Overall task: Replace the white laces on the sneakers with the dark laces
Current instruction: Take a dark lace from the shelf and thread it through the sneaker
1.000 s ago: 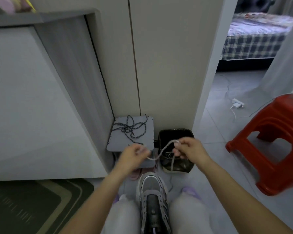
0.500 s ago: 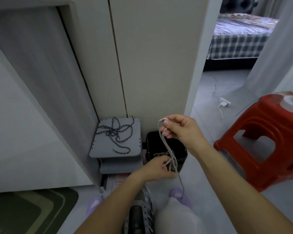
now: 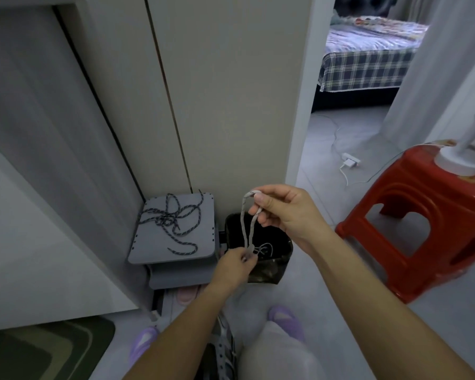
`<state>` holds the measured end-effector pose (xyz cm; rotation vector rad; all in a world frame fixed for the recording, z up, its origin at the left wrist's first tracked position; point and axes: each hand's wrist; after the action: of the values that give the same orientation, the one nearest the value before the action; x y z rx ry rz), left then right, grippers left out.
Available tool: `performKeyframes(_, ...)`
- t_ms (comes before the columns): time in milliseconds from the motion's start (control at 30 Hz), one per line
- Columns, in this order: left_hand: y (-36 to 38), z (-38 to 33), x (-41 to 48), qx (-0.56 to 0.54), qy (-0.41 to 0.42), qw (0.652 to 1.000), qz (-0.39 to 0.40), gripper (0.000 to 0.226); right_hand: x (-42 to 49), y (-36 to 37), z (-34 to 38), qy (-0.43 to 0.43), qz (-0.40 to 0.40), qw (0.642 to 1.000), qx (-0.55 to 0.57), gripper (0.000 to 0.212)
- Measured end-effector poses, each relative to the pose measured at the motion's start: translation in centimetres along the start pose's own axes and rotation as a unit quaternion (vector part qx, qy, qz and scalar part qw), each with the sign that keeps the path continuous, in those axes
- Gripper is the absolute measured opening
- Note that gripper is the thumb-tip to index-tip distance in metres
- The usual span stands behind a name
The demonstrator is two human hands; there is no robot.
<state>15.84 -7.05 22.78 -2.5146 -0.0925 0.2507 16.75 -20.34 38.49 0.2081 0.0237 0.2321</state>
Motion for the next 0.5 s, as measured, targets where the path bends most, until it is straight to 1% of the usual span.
performKeyframes(67, -0.7, -0.4, 1.0, 0.011, -0.006, 1.000, -0.001, 0.026, 0.5, -0.7, -0.1, -0.012, -0.034, 0.999, 0.004, 0.009)
performKeyframes(133, -2.1, -1.9, 2.3, -0.012, -0.012, 1.000, -0.004, 0.023, 1.4, -1.8, -0.8, -0.028, -0.098, 0.995, -0.020, 0.006)
performKeyframes(167, -2.8, -3.1, 3.1, -0.036, -0.008, 0.999, -0.004, 0.023, 2.0, -2.4, -1.5, -0.025, -0.125, 0.990, -0.062, 0.007)
performKeyframes(200, -3.5, -4.4, 3.9, -0.061, 0.001, 0.998, -0.004, 0.025, 2.8, -3.0, -2.5, -0.010, -0.140, 0.981, -0.131, 0.014)
performKeyframes(233, -4.1, -5.7, 4.6, -0.075, 0.008, 0.997, -0.006, 0.027, 3.6, -3.4, -3.7, 0.014, -0.132, 0.968, -0.213, 0.025)
performKeyframes(267, -4.6, -7.0, 5.4, -0.081, 0.017, 0.997, -0.006, 0.027, 4.3, -3.6, -4.9, 0.045, -0.104, 0.952, -0.286, 0.036)
performKeyframes(300, -5.0, -8.1, 6.2, -0.074, 0.026, 0.997, -0.001, 0.025, 4.9, -3.6, -6.0, 0.081, -0.067, 0.936, -0.336, 0.044)
performKeyframes(333, -5.2, -9.0, 6.9, -0.064, 0.035, 0.997, 0.012, 0.021, 5.7, -3.6, -7.3, 0.109, -0.041, 0.926, -0.360, 0.047)
performKeyframes(367, -5.5, -9.8, 7.5, -0.049, 0.042, 0.997, 0.033, 0.017, 6.4, -3.4, -8.1, 0.127, -0.030, 0.924, -0.358, 0.042)
performKeyframes(400, -5.6, -10.4, 7.9, -0.028, 0.051, 0.997, 0.058, 0.014, 7.3, -3.1, -8.6, 0.130, -0.031, 0.929, -0.344, 0.033)
performKeyframes(433, -5.9, -11.0, 8.5, 0.001, 0.065, 0.995, 0.075, 0.011, 8.2, -2.8, -8.7, 0.121, -0.042, 0.933, -0.337, 0.022)
performKeyframes(467, -6.2, -11.4, 9.2, 0.029, 0.082, 0.993, 0.075, 0.008, 9.3, -2.6, -8.6, 0.102, -0.055, 0.930, -0.348, 0.011)
performKeyframes(500, -6.6, -11.9, 10.0, 0.048, 0.098, 0.992, 0.057, 0.011, 10.5, -2.5, -8.0, 0.081, -0.070, 0.920, -0.378, 0.019)
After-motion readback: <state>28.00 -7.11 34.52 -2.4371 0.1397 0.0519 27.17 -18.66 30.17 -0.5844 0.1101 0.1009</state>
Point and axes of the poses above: each hand's wrist, its own x-axis towards the middle knuckle, its own y-axis out of the palm, z = x × y, and after that the axes turned 6 degrees about -z, right-handed
